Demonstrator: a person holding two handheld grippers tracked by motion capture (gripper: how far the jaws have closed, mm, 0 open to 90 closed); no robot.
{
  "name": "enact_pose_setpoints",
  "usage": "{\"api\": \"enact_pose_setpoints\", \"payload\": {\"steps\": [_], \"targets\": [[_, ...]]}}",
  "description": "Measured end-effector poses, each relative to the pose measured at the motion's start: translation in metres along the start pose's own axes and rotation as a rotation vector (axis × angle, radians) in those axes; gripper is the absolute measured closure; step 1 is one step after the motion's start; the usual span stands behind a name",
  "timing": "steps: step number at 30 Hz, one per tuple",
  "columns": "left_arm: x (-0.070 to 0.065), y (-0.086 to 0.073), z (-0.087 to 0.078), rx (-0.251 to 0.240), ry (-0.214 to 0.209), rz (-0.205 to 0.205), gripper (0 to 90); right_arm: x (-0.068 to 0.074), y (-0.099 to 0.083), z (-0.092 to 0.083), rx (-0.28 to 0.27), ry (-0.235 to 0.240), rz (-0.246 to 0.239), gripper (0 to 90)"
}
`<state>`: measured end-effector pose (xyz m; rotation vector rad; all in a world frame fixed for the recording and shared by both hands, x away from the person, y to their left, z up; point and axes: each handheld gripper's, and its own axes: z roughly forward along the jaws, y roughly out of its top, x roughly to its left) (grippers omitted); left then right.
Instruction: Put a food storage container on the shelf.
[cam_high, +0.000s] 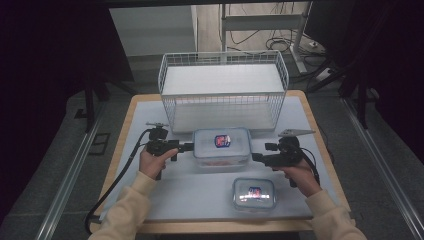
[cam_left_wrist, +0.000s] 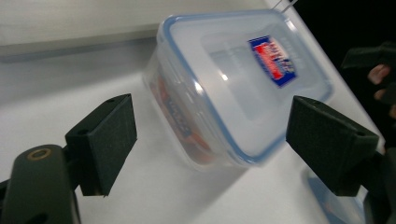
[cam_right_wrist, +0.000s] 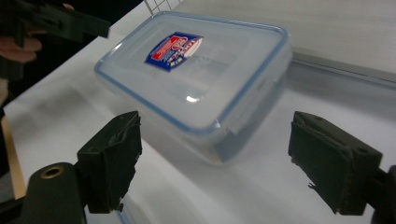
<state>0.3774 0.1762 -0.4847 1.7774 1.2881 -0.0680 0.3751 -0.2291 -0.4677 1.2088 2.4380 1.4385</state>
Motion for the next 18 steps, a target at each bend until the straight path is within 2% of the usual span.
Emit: {"api": "enact_pose_setpoints", "payload": {"steps": [4,6,8,10,18], "targets": [[0.005,0.006,0.015,0.003,-0.024,-0.036,16.7,-0.008,0.009,0.015,0.006,0.016,0.042,16.4],[0.007,0.008,0.023,0.023,-0.052,-0.057,16.4,-0.014,0.013,0.021,0.006,0.030,0.076,16.0],[0.008,0.009,0.028,0.035,-0.058,-0.060,16.3,-0.021,0.015,0.029,0.014,0.039,0.119,15.0],[0.008,0.007,0.039,0.068,-0.068,-0.064,16.1,-0.026,0.015,0.036,0.033,0.034,0.139,14.0],[0.010,0.003,0.047,0.099,-0.111,-0.096,15.5,-0.037,0.014,0.056,0.069,0.078,0.211,12.2]]}}
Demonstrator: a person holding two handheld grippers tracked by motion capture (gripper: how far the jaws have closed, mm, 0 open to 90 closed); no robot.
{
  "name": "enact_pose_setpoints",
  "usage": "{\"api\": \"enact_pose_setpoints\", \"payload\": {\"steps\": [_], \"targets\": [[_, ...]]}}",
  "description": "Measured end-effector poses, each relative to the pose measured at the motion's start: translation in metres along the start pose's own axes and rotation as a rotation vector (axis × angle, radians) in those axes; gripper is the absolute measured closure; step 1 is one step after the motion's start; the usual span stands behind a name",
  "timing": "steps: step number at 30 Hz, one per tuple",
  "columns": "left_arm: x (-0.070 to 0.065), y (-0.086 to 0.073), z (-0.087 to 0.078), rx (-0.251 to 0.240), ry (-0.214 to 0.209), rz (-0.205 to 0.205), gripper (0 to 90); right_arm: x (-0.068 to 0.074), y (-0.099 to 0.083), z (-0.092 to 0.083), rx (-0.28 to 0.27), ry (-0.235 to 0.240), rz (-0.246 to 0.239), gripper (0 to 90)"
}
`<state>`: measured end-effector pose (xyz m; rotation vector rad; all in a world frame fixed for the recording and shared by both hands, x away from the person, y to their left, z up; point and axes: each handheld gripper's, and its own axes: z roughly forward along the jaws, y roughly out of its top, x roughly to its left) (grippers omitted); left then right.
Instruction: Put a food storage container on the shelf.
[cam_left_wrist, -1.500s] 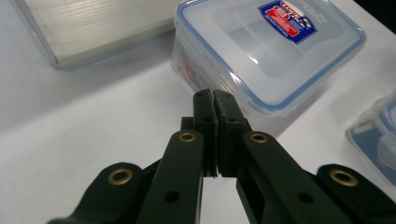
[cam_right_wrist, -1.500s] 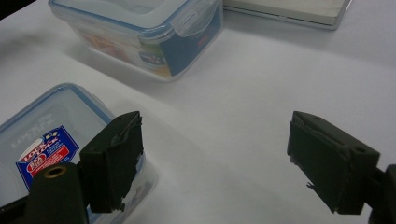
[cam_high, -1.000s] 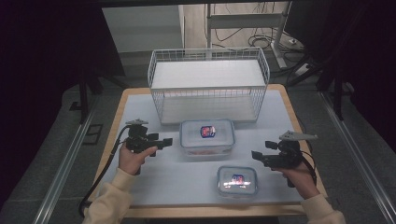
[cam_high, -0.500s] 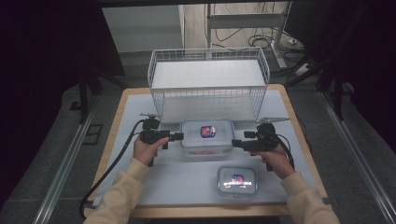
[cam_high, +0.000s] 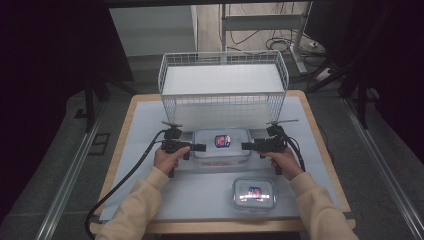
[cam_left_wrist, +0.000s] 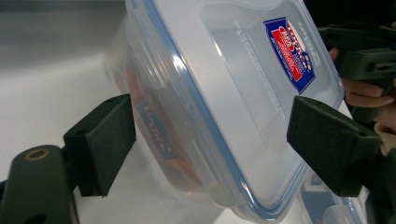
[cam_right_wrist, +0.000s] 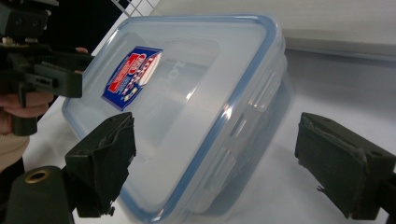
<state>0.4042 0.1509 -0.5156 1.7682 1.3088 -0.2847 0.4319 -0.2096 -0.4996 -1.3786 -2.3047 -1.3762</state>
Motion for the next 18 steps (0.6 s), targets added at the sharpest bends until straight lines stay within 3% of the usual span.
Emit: {"api": "enact_pose_setpoints", "payload": {"steps": [6,9,18], "targets": [[0.001,-0.001,0.003,-0.002,-0.038,-0.015,18.0,-0.006,0.001,0.009,0.017,0.031,0.043,12.4],[0.000,-0.001,0.001,-0.009,-0.032,-0.006,20.4,-0.009,0.002,0.012,0.024,0.081,0.083,20.6],[0.001,-0.005,-0.008,-0.041,-0.048,-0.001,30.8,-0.009,0.003,0.004,0.019,0.103,0.120,34.4]]}}
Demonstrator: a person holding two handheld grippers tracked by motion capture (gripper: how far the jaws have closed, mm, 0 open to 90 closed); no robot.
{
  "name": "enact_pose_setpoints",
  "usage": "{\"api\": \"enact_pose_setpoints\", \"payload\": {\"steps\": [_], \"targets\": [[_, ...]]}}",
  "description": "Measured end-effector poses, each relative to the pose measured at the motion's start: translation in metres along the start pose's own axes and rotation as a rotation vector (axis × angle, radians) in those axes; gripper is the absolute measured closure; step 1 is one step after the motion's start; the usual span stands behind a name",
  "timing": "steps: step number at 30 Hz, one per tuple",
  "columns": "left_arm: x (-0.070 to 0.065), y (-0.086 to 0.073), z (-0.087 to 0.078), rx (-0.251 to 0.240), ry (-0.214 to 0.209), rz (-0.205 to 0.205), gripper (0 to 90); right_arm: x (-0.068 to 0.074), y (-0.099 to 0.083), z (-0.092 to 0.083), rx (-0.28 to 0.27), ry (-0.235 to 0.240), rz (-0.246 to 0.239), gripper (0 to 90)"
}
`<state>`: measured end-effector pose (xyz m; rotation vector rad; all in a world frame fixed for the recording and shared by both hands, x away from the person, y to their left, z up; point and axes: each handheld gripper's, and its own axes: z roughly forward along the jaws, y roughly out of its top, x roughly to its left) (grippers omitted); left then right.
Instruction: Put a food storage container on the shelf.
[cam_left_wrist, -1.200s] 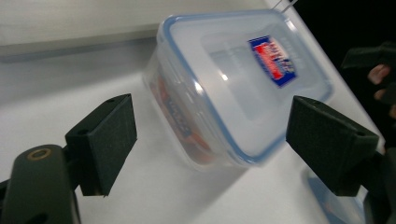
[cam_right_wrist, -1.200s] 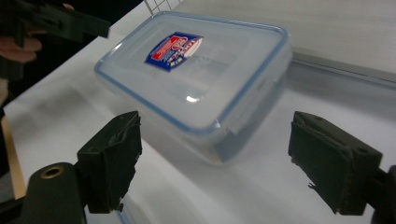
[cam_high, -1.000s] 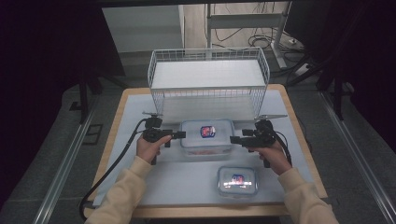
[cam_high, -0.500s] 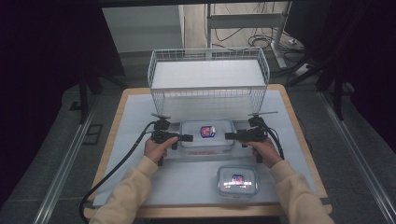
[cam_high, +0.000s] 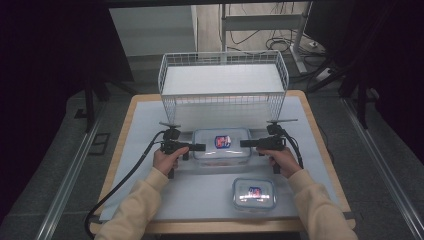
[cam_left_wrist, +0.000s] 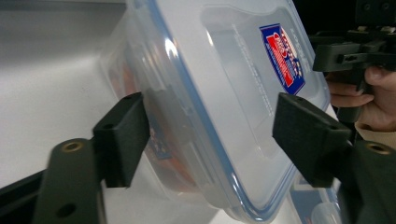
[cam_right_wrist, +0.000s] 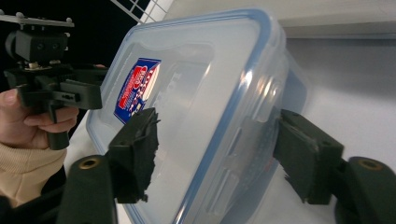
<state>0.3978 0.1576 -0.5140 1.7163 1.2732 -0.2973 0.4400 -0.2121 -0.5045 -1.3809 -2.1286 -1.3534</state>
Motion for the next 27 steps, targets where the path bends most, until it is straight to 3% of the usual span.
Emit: {"api": "enact_pose_setpoints", "payload": {"steps": [9,27], "targets": [[-0.010,-0.011,-0.011,-0.032,0.004,0.061,40.6,0.010,-0.007,-0.013,-0.013,-0.001,-0.058,42.2],[-0.014,-0.021,-0.019,-0.056,-0.013,0.124,47.3,0.014,-0.019,-0.023,-0.025,0.030,-0.088,48.5]]}}
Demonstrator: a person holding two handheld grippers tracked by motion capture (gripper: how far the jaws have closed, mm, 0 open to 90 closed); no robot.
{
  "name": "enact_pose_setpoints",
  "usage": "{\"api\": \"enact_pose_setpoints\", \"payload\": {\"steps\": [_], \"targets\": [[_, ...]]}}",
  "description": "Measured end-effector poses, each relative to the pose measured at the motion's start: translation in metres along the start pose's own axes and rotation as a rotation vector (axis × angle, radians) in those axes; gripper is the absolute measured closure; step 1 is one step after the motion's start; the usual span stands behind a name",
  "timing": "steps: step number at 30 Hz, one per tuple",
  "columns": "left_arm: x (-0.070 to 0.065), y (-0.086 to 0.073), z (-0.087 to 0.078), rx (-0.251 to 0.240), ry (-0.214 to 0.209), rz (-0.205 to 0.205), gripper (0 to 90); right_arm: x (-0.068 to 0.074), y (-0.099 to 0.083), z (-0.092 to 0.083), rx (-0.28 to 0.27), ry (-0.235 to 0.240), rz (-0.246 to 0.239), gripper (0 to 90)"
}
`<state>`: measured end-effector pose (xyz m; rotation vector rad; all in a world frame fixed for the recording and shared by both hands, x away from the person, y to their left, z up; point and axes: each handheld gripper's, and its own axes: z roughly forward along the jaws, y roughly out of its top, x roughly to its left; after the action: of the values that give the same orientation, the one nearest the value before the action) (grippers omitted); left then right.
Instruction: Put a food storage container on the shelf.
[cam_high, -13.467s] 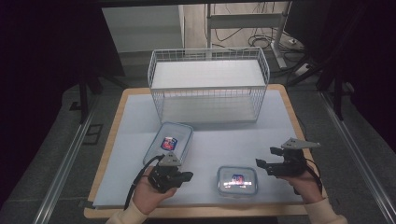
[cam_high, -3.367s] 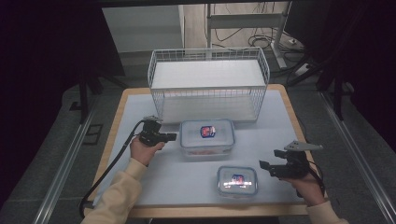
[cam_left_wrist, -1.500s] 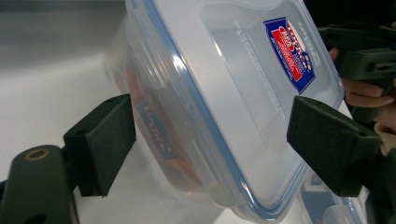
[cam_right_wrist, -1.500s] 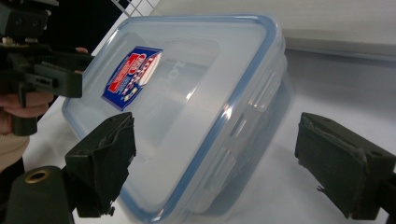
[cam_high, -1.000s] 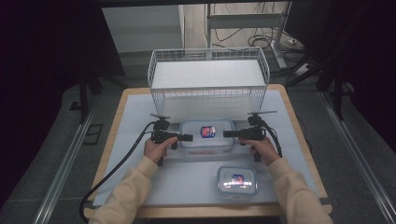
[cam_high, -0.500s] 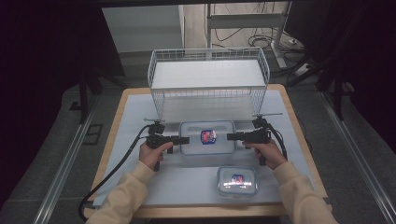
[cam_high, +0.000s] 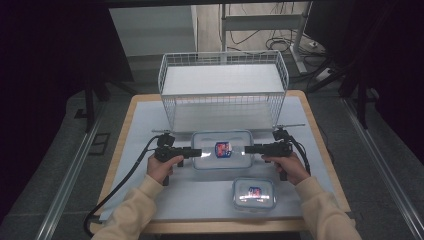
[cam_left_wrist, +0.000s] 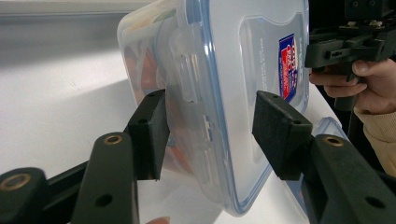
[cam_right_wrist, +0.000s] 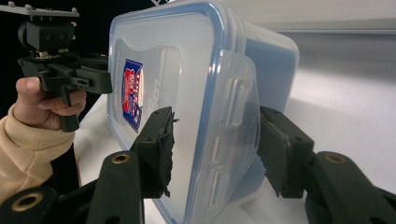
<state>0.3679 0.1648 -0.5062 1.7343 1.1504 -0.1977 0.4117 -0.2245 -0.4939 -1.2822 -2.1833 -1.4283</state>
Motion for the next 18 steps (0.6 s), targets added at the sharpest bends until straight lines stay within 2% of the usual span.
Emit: {"api": "enact_pose_setpoints", "payload": {"steps": [3,9,18], "targets": [[0.0006,-0.0007,-0.0012,0.001,-0.007,0.011,48.3,-0.0007,-0.0016,-0.0011,-0.009,0.012,0.015,49.4],[0.0012,-0.0012,-0.0030,0.005,-0.017,0.023,50.4,0.0007,-0.0034,-0.0024,-0.013,0.013,0.003,49.7],[-0.0011,-0.0029,-0.0031,-0.010,-0.010,0.008,50.7,0.0040,-0.0040,-0.0022,-0.017,-0.007,0.021,49.6]]}}
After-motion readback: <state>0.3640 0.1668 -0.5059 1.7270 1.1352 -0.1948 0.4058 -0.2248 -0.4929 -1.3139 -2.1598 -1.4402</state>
